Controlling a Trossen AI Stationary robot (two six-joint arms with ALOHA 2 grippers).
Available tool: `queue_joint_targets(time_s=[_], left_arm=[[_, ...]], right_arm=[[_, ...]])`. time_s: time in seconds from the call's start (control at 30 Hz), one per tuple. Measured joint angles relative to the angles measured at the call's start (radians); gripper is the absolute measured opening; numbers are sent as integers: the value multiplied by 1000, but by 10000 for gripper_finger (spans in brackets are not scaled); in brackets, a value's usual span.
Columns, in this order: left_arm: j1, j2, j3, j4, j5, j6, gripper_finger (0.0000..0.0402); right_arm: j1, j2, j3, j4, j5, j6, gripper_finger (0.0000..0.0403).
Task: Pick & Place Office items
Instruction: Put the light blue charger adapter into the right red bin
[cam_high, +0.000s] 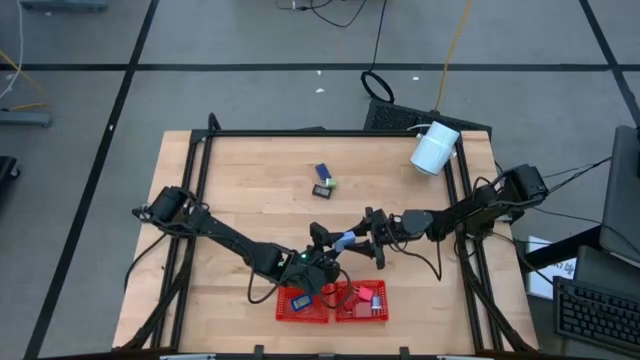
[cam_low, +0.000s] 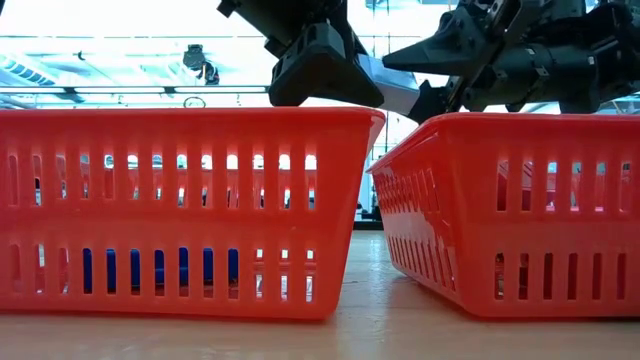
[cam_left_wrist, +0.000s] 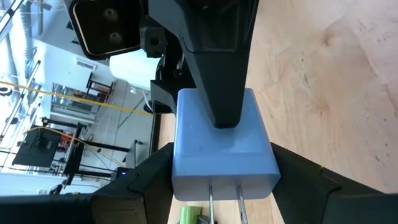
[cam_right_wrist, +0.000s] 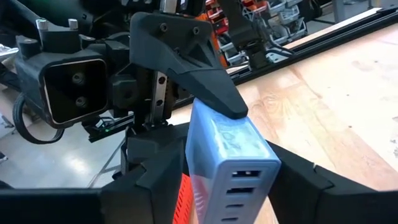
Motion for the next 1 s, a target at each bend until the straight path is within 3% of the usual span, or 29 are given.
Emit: queue_joint_targets(time_s=[0.63, 0.8, 1.0], left_arm=[[-1, 0, -2, -8, -5, -31, 225], [-7, 0, -2, -9, 62, -100, 226], [-13, 0, -2, 1, 27, -176, 250]], right_arm=[[0, 0, 0, -2, -28, 19, 122], [2, 0, -2, -7, -42, 48, 126], [-7, 0, 0, 1, -72, -5, 123]])
